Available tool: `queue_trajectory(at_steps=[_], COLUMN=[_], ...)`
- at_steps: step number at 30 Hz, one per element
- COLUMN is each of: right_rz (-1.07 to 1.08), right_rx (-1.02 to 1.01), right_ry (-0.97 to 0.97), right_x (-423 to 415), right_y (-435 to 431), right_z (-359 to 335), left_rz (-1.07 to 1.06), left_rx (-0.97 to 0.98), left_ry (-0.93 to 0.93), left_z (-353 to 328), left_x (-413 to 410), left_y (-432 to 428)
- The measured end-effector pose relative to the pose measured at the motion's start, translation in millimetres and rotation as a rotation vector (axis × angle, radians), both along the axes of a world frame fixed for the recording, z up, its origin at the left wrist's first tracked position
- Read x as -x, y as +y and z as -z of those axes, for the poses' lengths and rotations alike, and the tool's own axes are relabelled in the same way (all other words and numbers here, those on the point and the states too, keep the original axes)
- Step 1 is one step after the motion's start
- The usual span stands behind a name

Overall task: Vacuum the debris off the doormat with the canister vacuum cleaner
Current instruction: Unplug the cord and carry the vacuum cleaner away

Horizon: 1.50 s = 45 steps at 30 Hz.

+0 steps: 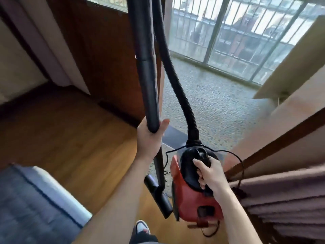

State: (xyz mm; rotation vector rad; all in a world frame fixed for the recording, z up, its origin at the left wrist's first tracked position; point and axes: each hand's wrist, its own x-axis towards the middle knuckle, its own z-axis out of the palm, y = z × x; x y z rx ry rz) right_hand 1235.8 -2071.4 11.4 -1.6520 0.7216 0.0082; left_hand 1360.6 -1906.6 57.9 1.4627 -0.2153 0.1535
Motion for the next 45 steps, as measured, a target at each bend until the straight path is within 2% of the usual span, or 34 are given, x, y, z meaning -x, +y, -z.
queue_trajectory(at_steps=[9, 17, 24, 32, 38, 45], right_rz=[-0.284, -0.504, -0.623, -0.827, -0.904, -0.957], right_rx=[-0.033, -0.052, -0.073, -0.056, -0.048, -0.007], right_ry=[-0.038, -0.044, -0.038, -0.069, -0.065, -0.045], right_x=[-132, -246, -385, -539, -619, -699], right_y=[100, 162, 200, 238, 270, 333], right_z=[-26, -38, -26, -24, -22, -12], left_rz=[-0.339, -0.587, -0.738, -0.919, -1.058, -1.128], left_rx=[-0.018, -0.069, -0.125, -0.176, -0.178, -0.189], left_ry=[-0.069, -0.088, -0.109, -0.001, 0.018, 0.030], left_z=[-5, -4, 8, -1, -13, -3], left_x=[-77, -145, -245, -357, -409, -459], left_y=[132, 215, 261, 289, 318, 377])
